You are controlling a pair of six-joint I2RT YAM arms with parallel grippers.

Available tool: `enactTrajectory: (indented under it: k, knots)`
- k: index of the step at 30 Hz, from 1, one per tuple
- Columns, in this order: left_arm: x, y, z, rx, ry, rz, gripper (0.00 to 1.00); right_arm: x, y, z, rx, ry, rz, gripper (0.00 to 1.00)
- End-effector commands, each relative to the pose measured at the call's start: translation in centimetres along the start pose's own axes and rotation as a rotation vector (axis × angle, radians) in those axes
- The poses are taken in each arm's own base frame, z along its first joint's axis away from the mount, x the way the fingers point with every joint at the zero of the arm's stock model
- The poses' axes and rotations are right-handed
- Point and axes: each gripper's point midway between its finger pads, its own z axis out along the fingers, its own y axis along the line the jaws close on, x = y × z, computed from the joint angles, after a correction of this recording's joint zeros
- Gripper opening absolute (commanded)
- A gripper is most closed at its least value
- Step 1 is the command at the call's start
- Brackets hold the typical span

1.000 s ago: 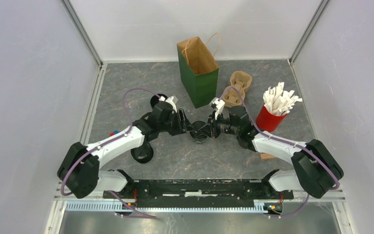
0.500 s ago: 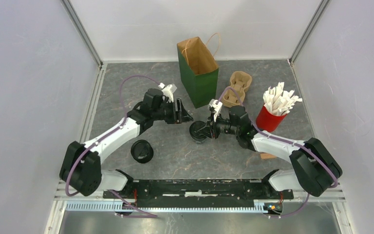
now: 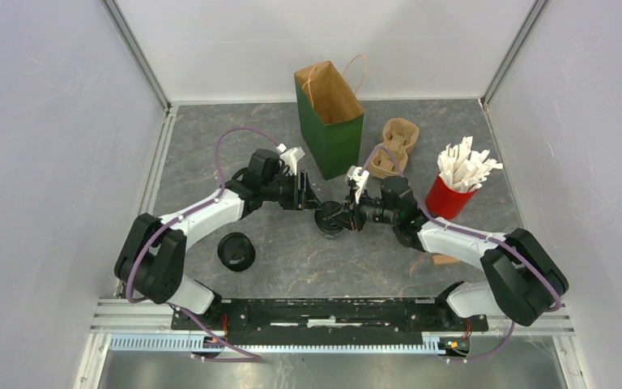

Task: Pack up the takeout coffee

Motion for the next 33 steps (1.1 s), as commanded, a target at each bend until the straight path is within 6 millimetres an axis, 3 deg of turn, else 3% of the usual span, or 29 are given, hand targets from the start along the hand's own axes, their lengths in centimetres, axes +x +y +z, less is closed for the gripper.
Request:
enactTrajectory:
  k: [1, 25, 33]
  knots:
    - [-2.0, -0.8, 0.3, 0.057, -0.055, 0.075, 0.54, 5.1, -0.1, -0.6, 0.015, 0.146, 0.065, 0.25]
    - [-1.4, 1.2, 2.1, 0.029, -0.038, 0.041, 0.43, 6.4, -0.1, -0.7, 0.011, 0.17, 0.072, 0.24]
    - [0.1, 4.3, 2.0, -0.122, -0.008, 0.002, 0.39, 7.4, -0.2, -1.1, 0.021, 0.186, 0.074, 0.24]
